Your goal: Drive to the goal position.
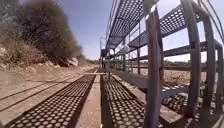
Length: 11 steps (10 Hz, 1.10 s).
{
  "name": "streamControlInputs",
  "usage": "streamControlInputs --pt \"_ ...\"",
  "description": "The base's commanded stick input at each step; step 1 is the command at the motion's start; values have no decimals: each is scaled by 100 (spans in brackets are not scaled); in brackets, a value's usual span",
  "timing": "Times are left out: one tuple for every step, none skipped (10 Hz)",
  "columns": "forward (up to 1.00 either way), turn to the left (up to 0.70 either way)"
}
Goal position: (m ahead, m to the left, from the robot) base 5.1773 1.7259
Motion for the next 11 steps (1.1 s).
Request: streamControlInputs --pt "-70 0" --pt "-70 0" --pt "-70 0" --pt "-70 0" --pt "-70 0" --pt "-70 0" --pt "-70 0" --pt "-70 0" --pt "-70 0" --pt "-70 0" --pt "-5 0"
